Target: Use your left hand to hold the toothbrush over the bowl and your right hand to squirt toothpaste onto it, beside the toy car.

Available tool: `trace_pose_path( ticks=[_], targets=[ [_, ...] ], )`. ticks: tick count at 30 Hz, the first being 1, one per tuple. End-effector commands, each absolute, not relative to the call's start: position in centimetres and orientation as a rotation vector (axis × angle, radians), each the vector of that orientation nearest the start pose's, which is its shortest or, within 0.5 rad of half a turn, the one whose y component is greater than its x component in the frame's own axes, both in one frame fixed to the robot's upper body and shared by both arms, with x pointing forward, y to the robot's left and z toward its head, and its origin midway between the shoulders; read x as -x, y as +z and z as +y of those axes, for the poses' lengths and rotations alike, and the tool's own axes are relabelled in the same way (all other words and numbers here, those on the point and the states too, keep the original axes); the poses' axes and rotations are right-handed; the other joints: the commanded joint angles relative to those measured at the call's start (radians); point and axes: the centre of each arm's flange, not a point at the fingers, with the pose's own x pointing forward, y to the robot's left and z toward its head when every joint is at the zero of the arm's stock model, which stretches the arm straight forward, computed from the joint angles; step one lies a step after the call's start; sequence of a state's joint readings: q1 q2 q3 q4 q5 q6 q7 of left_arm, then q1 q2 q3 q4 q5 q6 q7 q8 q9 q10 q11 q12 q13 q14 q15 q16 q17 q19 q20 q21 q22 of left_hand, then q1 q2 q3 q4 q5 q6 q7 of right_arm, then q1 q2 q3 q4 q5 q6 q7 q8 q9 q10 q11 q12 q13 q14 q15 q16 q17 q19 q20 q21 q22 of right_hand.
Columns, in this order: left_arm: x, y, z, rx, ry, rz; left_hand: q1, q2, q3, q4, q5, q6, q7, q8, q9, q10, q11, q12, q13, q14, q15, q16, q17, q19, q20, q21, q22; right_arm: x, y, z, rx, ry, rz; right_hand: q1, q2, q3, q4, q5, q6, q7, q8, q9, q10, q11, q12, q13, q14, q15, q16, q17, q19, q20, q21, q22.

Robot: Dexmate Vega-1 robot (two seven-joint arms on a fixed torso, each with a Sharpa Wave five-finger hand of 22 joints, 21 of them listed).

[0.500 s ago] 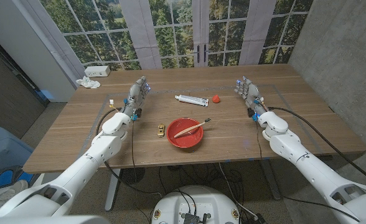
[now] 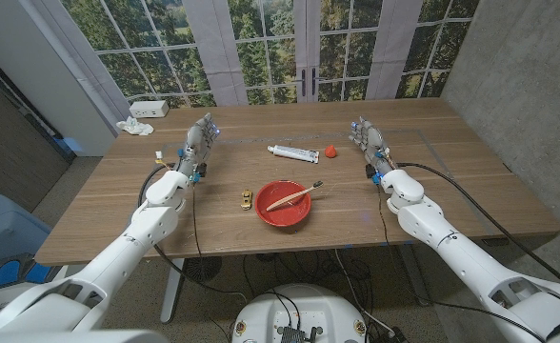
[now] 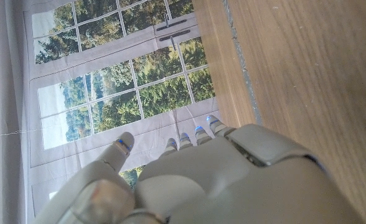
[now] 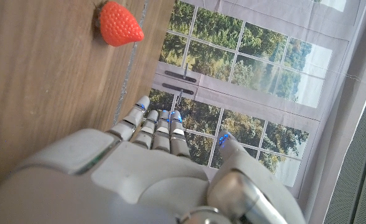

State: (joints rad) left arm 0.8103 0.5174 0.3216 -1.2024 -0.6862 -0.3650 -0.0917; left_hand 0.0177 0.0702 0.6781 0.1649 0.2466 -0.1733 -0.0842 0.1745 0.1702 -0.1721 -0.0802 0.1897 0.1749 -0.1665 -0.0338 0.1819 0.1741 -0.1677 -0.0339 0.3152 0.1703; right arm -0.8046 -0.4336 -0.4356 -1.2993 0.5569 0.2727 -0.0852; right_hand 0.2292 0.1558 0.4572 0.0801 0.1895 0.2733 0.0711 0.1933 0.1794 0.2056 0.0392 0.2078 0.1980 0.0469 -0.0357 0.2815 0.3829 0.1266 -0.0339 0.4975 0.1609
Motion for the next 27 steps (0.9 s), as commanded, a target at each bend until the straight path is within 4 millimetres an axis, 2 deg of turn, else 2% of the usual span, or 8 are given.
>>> trace_pose_path(
  ticks=[1, 12, 15, 16, 18, 21, 25, 27],
  targets=[
    [-65.6, -1.1, 33.6, 0.046, -0.170, -0.664, 0.006, 0.099, 0.001, -0.010, 0.007, -0.078, -0.018, 0.008, 0.002, -0.154, -0.007, 0.005, 0.005, -0.135, -0.038, 0.004, 0.000, -0.040, -0.065, 0.002, 0.004, -65.7, -2.8, -23.7, -0.024, 0.156, -0.602, 0.006, 0.021, 0.005, -0.004, 0.004, 0.009, 0.002, 0.003, 0.003, 0.007, 0.001, 0.005, 0.005, 0.011, -0.006, 0.006, 0.002, 0.009, -0.042, -0.003, 0.005],
    [-65.5, -0.6, 33.4, 0.005, -0.188, -0.679, 0.009, 0.094, 0.001, -0.017, 0.007, -0.074, -0.022, 0.010, 0.002, -0.148, -0.007, 0.006, 0.004, -0.130, -0.039, 0.003, -0.002, -0.035, -0.063, -0.002, 0.004, -64.9, -3.2, -23.7, -0.020, 0.139, -0.608, 0.006, 0.019, 0.004, -0.006, 0.003, 0.010, 0.003, 0.002, 0.003, 0.008, 0.002, 0.005, 0.005, 0.012, -0.003, 0.006, 0.001, 0.012, -0.040, -0.009, 0.006],
    [-65.2, -0.4, 33.4, -0.023, -0.185, -0.687, 0.013, 0.088, -0.001, -0.025, 0.006, -0.066, -0.025, 0.012, 0.002, -0.135, -0.006, 0.009, 0.004, -0.113, -0.038, 0.006, -0.003, -0.018, -0.053, 0.000, 0.004, -64.7, -3.3, -23.6, -0.017, 0.132, -0.610, 0.007, 0.018, 0.004, -0.008, 0.002, 0.011, 0.004, 0.002, 0.003, 0.009, 0.002, 0.005, 0.005, 0.014, -0.002, 0.006, 0.000, 0.013, -0.039, -0.010, 0.006],
    [-65.1, -0.4, 33.3, -0.032, -0.181, -0.691, 0.014, 0.086, -0.001, -0.029, 0.006, -0.061, -0.025, 0.014, 0.002, -0.126, 0.005, 0.012, 0.004, -0.108, -0.035, 0.006, -0.004, -0.013, -0.052, -0.001, 0.004, -64.7, -3.3, -23.6, -0.015, 0.132, -0.612, 0.007, 0.017, 0.004, -0.009, 0.002, 0.011, 0.005, 0.002, 0.003, 0.009, 0.003, 0.005, 0.005, 0.014, -0.001, 0.006, 0.000, 0.014, -0.037, -0.010, 0.006],
    [-64.9, -0.2, 33.2, -0.052, -0.178, -0.699, 0.015, 0.081, -0.003, -0.034, 0.005, -0.051, -0.026, 0.016, 0.002, -0.114, -0.002, 0.014, 0.004, -0.081, -0.033, 0.012, -0.004, 0.005, -0.045, 0.000, 0.004, -64.6, -3.4, -23.6, -0.014, 0.130, -0.614, 0.010, 0.015, 0.004, -0.013, 0.002, 0.012, 0.007, 0.002, 0.003, 0.011, 0.006, 0.005, 0.004, 0.014, 0.003, 0.005, -0.002, 0.016, -0.033, -0.012, 0.006],
    [-64.6, 0.2, 33.0, -0.092, -0.174, -0.710, 0.020, 0.073, -0.005, -0.047, 0.003, -0.032, -0.027, 0.021, 0.002, -0.096, 0.003, 0.017, 0.004, -0.059, -0.030, 0.012, -0.005, 0.026, -0.038, 0.001, 0.004, -64.4, -3.4, -23.5, -0.018, 0.122, -0.617, 0.021, 0.005, 0.006, -0.030, -0.001, 0.014, 0.015, 0.002, 0.003, 0.015, 0.013, 0.006, 0.004, 0.023, 0.017, 0.004, -0.008, 0.023, -0.024, -0.016, 0.006],
    [-64.2, 0.7, 32.7, -0.148, -0.167, -0.724, 0.028, 0.065, -0.007, -0.066, -0.001, -0.003, -0.030, 0.026, 0.002, -0.069, 0.003, 0.021, 0.004, -0.029, -0.023, 0.014, -0.006, 0.050, -0.029, 0.001, 0.004, -64.2, -3.6, -23.6, -0.023, 0.107, -0.622, 0.044, -0.008, 0.010, -0.064, -0.006, 0.023, 0.024, 0.004, 0.003, 0.028, 0.024, 0.008, 0.004, 0.042, 0.038, 0.003, -0.021, 0.046, -0.002, -0.020, 0.006],
    [-64.0, 0.9, 32.5, -0.174, -0.164, -0.730, 0.033, 0.062, -0.007, -0.077, -0.003, 0.014, -0.031, 0.029, 0.003, -0.060, 0.002, 0.021, 0.004, -0.012, -0.015, 0.014, -0.007, 0.064, -0.019, 0.001, 0.004, -64.1, -3.6, -23.7, -0.027, 0.102, -0.621, 0.049, -0.010, 0.011, -0.072, -0.008, 0.025, 0.026, 0.005, 0.003, 0.032, 0.027, 0.009, 0.004, 0.047, 0.043, 0.003, -0.024, 0.050, 0.003, -0.021, 0.006]
  ],
)
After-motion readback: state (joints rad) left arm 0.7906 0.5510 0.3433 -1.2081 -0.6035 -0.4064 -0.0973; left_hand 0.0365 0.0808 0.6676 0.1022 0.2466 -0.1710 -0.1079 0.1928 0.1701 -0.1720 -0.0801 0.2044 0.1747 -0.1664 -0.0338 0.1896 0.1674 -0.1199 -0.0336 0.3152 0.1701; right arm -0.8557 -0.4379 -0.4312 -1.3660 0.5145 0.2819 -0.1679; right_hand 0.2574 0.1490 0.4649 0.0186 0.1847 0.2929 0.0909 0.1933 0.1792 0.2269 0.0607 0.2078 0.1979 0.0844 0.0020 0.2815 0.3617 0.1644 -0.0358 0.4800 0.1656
